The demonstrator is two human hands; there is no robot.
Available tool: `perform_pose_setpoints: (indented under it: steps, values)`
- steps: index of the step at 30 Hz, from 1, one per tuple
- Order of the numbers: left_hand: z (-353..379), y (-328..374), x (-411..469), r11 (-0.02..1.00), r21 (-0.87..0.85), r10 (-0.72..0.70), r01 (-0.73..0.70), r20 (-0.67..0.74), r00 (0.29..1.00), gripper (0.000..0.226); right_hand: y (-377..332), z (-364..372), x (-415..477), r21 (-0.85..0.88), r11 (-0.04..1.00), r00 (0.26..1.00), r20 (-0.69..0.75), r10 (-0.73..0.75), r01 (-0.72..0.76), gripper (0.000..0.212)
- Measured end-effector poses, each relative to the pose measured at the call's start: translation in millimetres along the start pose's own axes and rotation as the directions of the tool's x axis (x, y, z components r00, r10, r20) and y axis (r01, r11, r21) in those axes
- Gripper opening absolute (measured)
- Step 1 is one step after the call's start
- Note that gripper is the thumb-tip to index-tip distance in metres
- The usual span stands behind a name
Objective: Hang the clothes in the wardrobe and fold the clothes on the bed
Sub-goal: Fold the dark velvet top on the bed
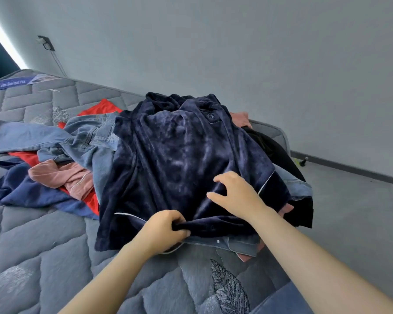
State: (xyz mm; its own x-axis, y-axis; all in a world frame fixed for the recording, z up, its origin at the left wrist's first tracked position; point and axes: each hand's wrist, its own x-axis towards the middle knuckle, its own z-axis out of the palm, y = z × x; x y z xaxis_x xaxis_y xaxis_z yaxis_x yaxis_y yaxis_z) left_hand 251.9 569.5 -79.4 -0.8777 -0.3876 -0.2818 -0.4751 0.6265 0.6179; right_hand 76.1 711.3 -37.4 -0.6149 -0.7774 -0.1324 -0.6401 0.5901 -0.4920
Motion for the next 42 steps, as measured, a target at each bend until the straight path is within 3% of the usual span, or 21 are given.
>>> perform_pose_setpoints:
  steps: [2,3,5,7,11,14,17,22,27,31,33,35,36,39,42]
  values:
    - [-17,-8,4,0.989,-0.145,-0.027,0.014,-0.084,0.996,0.029,-13,3,18,0.0,1.0,1.0,-0.023,0.018,-0.018,0.059]
    - [-27,-12,7,0.982,-0.189,-0.037,-0.001,-0.198,0.98,0.031,-19,4,26,0.001,1.0,0.999,-0.036,0.03,-0.03,0.061]
    - [-49,-22,17,0.992,-0.12,-0.027,-0.036,-0.487,0.873,0.032,-29,7,39,-0.015,0.999,0.997,-0.072,0.038,-0.039,0.061]
    - [-68,-35,31,0.998,-0.027,-0.067,0.065,-0.637,0.768,0.044,-36,8,48,-0.019,0.999,0.996,-0.08,0.035,-0.037,0.061]
    - [-86,-58,65,0.92,-0.093,-0.376,0.38,-0.485,0.79,0.078,-46,13,58,0.028,0.998,0.998,-0.022,0.063,-0.062,0.068]
    - [-82,-70,76,0.862,-0.232,-0.507,0.451,-0.401,0.763,0.056,-50,18,62,0.02,0.997,0.997,-0.021,0.078,-0.078,0.069]
    - [-78,-74,75,0.898,-0.217,-0.44,0.383,-0.444,0.78,0.016,-51,21,64,0.02,0.996,0.996,-0.03,0.088,-0.087,0.067]
    - [-64,-49,37,0.986,-0.162,-0.134,0.047,-0.581,0.803,0.01,-53,17,64,0.096,0.993,0.995,-0.067,0.078,-0.071,0.062]
    - [-32,-33,-20,0.957,-0.266,0.013,-0.111,-0.346,0.938,0.011,-73,10,79,0.269,0.96,0.987,-0.109,0.116,-0.083,0.071]
    - [-19,-28,-36,0.953,-0.276,0.072,-0.122,-0.186,0.98,0.007,-95,17,93,0.534,0.808,0.965,0.07,0.251,-0.249,0.095]
    - [-21,-25,-34,0.959,-0.253,0.086,-0.128,-0.169,0.982,0.007,-101,23,96,0.456,0.85,0.963,0.061,0.264,-0.262,0.077]
    - [-25,-24,-32,0.964,-0.226,0.109,-0.142,-0.154,0.982,0.006,-98,26,96,0.391,0.894,0.97,-0.006,0.242,-0.221,0.026]
    - [-27,-25,-30,0.963,-0.228,0.113,-0.141,-0.135,0.984,0.006,-94,25,94,0.394,0.897,0.974,-0.019,0.224,-0.199,0.01]
    - [-33,-30,-25,0.908,-0.414,0.021,-0.061,-0.1,0.995,0.006,-72,16,75,0.444,0.885,0.988,-0.001,0.156,-0.14,0.03]
    - [-48,-36,-7,0.803,-0.595,-0.262,0.038,-0.295,0.919,0.016,-45,13,37,0.404,0.906,0.992,0.028,0.121,-0.122,0.033]
